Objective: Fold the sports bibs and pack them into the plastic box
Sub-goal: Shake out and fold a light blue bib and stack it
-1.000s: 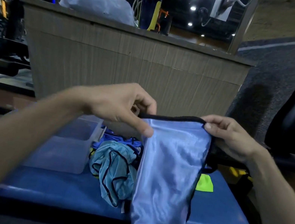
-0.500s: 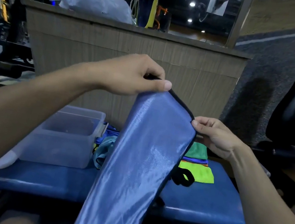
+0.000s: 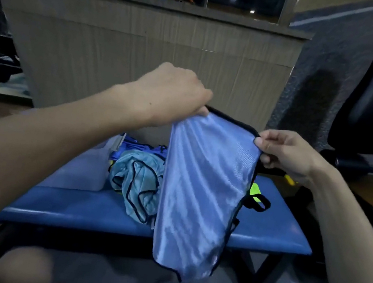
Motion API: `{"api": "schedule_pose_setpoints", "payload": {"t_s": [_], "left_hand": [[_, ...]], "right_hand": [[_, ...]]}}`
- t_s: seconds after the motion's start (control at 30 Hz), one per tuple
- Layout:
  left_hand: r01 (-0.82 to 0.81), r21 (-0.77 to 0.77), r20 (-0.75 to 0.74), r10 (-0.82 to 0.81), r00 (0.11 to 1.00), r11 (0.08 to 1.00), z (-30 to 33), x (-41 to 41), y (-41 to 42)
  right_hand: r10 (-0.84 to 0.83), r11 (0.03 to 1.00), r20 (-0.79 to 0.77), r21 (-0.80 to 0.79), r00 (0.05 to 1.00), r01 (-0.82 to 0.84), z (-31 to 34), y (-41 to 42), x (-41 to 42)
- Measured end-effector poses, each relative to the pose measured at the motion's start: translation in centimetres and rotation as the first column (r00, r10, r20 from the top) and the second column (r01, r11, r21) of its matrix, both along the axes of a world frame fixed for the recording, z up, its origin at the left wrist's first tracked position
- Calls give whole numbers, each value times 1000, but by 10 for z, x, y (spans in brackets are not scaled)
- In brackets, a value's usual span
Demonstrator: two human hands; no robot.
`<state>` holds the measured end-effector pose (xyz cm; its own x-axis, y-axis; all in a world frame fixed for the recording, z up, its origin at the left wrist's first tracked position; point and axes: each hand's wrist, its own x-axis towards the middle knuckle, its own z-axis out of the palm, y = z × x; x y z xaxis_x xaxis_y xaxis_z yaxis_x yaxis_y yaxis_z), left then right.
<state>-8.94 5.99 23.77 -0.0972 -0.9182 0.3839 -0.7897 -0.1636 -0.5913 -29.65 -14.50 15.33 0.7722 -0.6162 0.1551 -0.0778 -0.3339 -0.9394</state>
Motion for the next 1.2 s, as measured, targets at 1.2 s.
{"api": "schedule_pose_setpoints", "payload": {"t_s": [1.2], "left_hand": [[-512,-274,-572,290,767,814,-241,197,-38]], "right_hand": [[-68,990,-207,108,976,91,-180,-39,376]]}}
